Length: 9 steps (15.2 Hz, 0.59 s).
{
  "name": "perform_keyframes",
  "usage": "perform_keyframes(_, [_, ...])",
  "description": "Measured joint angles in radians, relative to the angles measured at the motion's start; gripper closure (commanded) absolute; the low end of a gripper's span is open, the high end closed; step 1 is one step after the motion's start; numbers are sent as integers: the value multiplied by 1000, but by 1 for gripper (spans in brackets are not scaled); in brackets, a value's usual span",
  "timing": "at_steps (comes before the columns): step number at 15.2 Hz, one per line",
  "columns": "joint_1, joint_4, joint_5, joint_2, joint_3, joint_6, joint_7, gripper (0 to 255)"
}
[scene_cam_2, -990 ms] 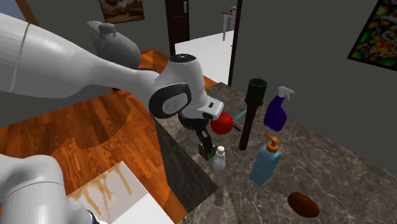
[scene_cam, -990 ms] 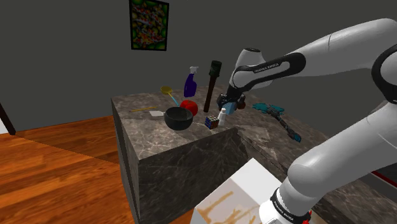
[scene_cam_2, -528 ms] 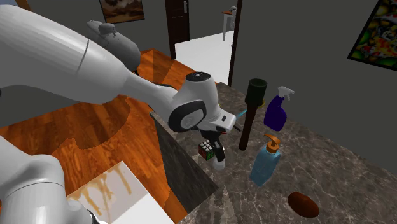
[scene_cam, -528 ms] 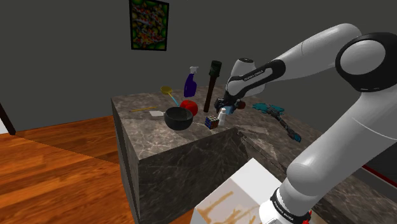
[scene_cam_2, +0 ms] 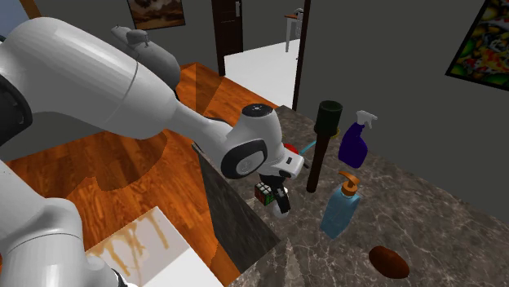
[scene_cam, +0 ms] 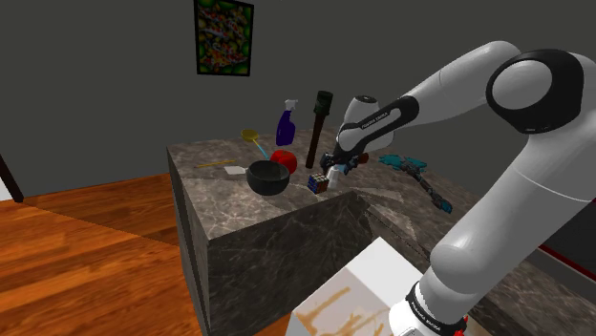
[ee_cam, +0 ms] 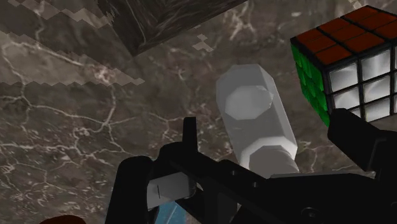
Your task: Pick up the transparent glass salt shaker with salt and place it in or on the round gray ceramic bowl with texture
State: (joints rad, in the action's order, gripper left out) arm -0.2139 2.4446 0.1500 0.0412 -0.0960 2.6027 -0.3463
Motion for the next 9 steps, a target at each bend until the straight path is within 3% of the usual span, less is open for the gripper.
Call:
perform_keyframes(4, [0,0,0,-1,0,1,-1,0])
perform_keyframes(5, [0,0,0,-1,0,1,-1,255])
perform_keyframes(9, [0,-5,0,0,0,5,-2,255])
